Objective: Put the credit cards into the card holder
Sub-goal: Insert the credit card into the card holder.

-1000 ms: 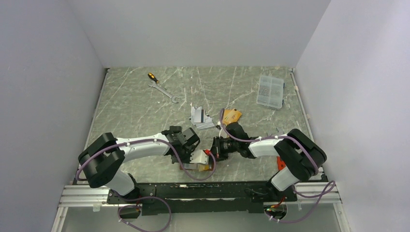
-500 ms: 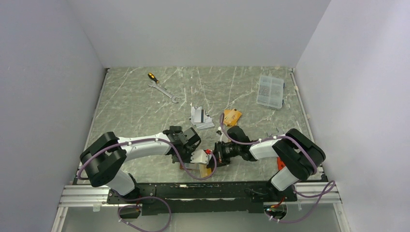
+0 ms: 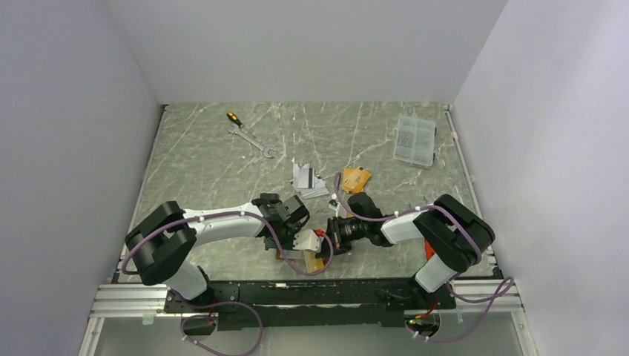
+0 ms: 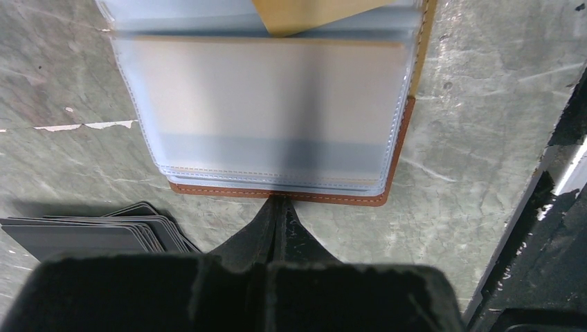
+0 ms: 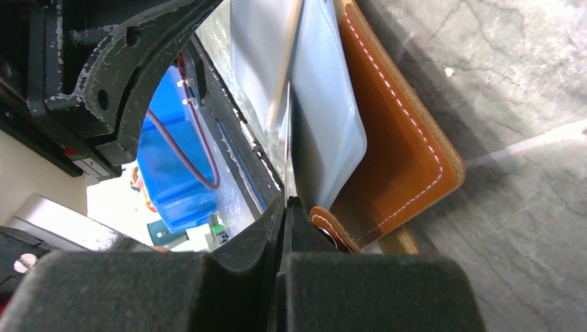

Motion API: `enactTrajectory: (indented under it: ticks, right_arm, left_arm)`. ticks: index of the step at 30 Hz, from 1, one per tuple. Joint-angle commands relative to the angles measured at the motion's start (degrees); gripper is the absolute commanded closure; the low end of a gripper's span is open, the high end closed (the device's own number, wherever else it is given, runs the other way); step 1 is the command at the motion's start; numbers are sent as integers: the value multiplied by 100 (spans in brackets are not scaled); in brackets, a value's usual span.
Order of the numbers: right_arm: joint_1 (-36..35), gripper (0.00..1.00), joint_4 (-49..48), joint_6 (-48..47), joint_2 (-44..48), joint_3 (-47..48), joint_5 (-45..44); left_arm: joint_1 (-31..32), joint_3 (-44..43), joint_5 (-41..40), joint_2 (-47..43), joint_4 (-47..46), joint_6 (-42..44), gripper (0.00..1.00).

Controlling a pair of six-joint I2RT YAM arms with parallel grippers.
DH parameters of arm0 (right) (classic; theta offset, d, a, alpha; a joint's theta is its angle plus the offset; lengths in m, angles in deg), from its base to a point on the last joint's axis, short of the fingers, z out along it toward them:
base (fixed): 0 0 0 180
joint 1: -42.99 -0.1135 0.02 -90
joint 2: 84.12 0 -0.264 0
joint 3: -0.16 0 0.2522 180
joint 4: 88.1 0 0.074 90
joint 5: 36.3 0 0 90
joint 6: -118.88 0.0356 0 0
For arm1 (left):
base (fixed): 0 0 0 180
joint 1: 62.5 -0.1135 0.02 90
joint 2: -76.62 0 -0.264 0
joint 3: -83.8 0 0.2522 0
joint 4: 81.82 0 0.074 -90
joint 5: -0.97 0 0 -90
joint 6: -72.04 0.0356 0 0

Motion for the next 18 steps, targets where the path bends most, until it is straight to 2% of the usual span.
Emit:
enactTrajectory:
  ticks: [1,10,18]
  right_arm:
    - [-7,100,-472,-112,43,-14,200]
    - [-4,100,-301,-212,475,-143,171]
    - [-6,100,-447,-223,90,-50,255]
  left_arm:
    - [-28,48,-330,245,-478,165,100]
    - [-62,30,-413,214,-499,177,100]
    - [-101,-51,-423,187,-413,159,100]
